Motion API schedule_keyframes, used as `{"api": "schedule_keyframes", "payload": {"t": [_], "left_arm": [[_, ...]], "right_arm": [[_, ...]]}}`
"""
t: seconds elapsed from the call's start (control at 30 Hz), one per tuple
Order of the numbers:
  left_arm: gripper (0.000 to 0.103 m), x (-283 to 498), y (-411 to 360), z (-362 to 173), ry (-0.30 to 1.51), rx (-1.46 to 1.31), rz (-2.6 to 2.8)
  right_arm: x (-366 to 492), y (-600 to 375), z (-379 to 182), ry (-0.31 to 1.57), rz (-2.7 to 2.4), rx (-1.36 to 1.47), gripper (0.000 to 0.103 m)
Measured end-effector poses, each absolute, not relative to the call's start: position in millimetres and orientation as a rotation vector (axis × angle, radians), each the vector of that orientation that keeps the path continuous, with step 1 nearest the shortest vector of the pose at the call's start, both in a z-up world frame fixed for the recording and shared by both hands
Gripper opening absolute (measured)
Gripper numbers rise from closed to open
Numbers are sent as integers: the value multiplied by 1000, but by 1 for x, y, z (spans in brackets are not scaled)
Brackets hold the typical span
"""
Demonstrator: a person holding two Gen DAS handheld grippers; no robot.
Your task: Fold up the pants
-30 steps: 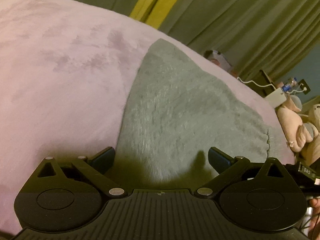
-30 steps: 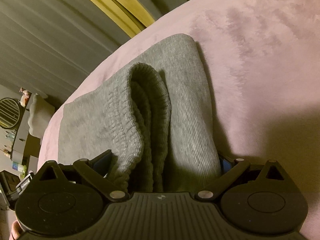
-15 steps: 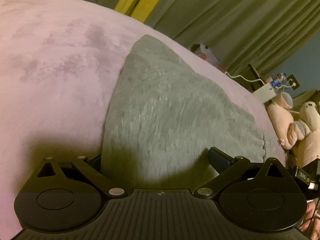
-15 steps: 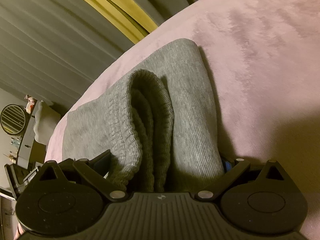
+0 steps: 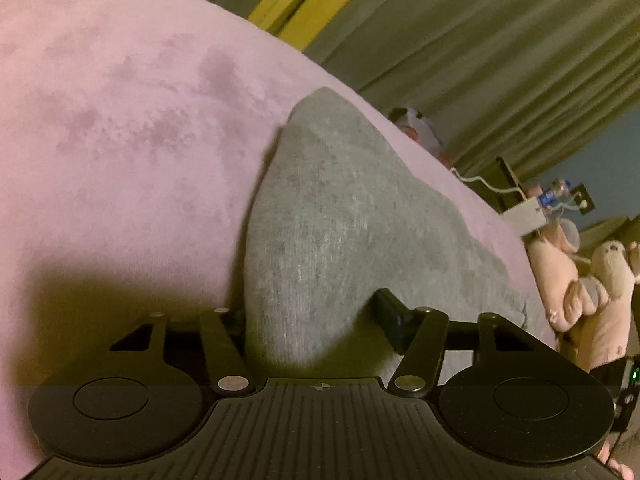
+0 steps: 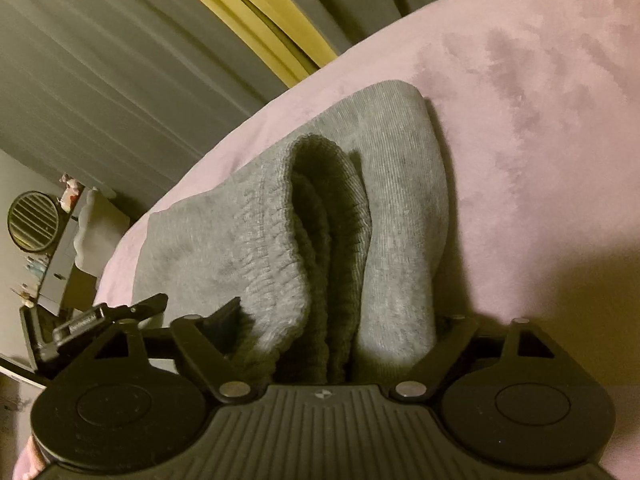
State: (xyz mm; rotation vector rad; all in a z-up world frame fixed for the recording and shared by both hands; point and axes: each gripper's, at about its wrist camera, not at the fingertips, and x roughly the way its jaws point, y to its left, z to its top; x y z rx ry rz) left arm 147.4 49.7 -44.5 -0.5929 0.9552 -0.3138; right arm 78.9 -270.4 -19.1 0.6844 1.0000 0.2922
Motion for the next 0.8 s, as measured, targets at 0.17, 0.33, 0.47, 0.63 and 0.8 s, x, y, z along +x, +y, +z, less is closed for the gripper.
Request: {"api": "schedule_keyframes", "payload": {"t": [0.17,0.33,0.47,0.63,0.8], "left_arm": [[91,153,36,-44,964,-546,-375],[35,141,29,-32,910,-512,-304],[24,129,15,-14,870,-399,-249],[22,124,-11,12,809,-267,-216],[22,128,-18,38,733,-237,-220]], "right_arm": [[86,-259,-21,1012,312,624,99],[77,-245,-8,978,293,466,72],[71,-235,6,943,285,395,64],[66,-234,27,886,297,381,60],[72,-231,52,823,325,366,58]]}}
